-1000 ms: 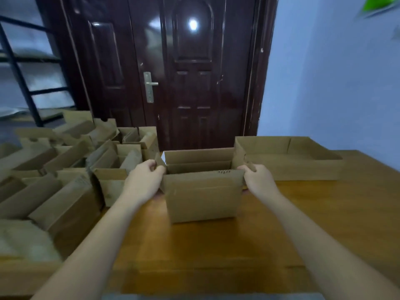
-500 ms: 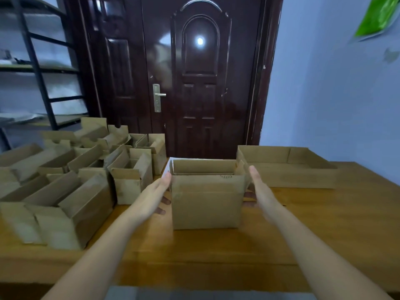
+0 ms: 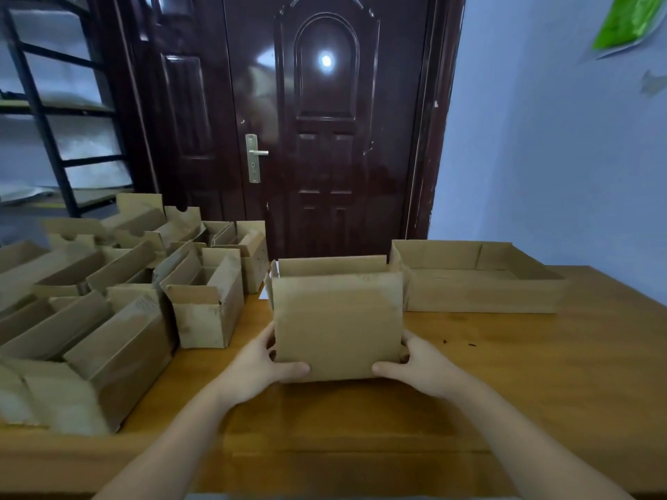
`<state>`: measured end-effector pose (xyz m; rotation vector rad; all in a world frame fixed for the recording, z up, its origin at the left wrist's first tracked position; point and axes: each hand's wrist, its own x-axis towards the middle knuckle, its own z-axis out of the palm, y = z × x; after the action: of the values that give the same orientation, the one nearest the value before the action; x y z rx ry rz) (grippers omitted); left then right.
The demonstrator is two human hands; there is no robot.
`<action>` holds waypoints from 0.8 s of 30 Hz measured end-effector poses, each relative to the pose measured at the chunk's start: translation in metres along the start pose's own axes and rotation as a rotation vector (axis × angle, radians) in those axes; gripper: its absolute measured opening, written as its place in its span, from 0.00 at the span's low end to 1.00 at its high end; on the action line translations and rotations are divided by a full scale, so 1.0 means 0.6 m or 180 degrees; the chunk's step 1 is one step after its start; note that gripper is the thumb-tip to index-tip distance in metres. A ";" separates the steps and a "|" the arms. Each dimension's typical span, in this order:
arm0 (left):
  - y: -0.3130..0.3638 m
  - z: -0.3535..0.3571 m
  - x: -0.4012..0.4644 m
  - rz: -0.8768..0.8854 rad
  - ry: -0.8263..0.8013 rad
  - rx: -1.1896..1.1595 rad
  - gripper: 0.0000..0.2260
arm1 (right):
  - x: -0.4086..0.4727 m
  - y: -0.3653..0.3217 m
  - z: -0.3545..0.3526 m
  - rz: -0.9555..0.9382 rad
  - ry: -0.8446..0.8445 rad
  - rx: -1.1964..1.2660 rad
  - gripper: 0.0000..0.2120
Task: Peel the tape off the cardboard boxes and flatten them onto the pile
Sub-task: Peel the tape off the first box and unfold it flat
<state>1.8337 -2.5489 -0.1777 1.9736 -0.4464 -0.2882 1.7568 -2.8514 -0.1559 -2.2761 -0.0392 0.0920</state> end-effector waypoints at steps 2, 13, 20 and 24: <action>0.021 -0.002 0.003 -0.0006 0.0110 -0.0242 0.39 | 0.001 -0.011 -0.015 -0.0180 0.0153 0.0110 0.36; 0.169 -0.055 -0.001 -0.0192 0.0322 0.0079 0.37 | 0.030 -0.074 -0.087 -0.0488 0.1428 0.0586 0.34; 0.158 -0.059 0.007 0.0110 0.1129 0.1524 0.50 | 0.025 -0.103 -0.080 -0.0351 0.1662 0.0598 0.21; 0.169 -0.057 -0.005 0.0119 0.1220 0.2038 0.45 | 0.029 -0.093 -0.070 -0.0305 0.1520 0.0407 0.28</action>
<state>1.8262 -2.5591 -0.0712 2.5643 -0.3472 0.2970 1.7774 -2.8461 -0.0872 -2.1099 0.1056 -0.4849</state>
